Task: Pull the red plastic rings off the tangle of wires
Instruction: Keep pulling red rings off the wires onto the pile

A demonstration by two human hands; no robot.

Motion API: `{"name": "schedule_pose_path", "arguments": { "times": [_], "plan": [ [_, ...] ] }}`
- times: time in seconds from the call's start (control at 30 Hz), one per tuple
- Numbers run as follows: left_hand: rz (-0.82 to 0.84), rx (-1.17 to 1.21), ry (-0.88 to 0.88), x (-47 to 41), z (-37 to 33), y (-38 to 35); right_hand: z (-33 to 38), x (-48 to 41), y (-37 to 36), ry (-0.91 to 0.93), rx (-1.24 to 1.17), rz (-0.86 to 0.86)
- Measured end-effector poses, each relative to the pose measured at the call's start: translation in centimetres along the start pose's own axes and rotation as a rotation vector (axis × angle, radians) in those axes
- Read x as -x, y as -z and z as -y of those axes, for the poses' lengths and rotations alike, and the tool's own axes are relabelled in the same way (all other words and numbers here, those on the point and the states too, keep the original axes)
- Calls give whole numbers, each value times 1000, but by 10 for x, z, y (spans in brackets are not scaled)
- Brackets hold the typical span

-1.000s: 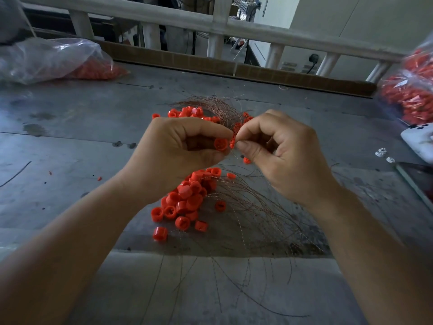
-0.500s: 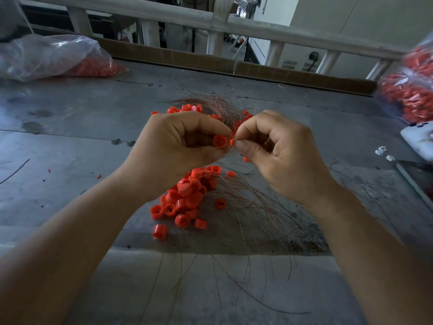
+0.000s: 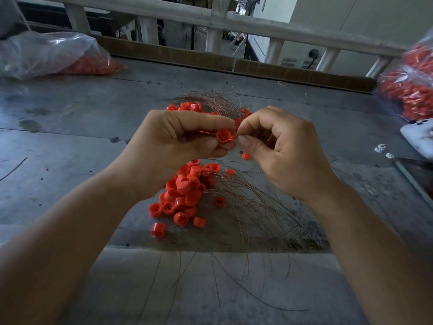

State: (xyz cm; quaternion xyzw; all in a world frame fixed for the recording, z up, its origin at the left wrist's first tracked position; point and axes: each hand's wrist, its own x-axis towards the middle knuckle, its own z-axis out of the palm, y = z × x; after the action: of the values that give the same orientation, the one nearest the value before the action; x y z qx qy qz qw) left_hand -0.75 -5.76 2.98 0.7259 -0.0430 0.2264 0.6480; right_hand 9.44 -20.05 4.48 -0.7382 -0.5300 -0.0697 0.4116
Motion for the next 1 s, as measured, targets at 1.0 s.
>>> {"name": "schedule_pose_path", "arguments": {
  "times": [1.0],
  "plan": [
    [14, 291, 45, 0, 0, 3, 7, -2, 7, -233, -518, 56]
  ]
}}
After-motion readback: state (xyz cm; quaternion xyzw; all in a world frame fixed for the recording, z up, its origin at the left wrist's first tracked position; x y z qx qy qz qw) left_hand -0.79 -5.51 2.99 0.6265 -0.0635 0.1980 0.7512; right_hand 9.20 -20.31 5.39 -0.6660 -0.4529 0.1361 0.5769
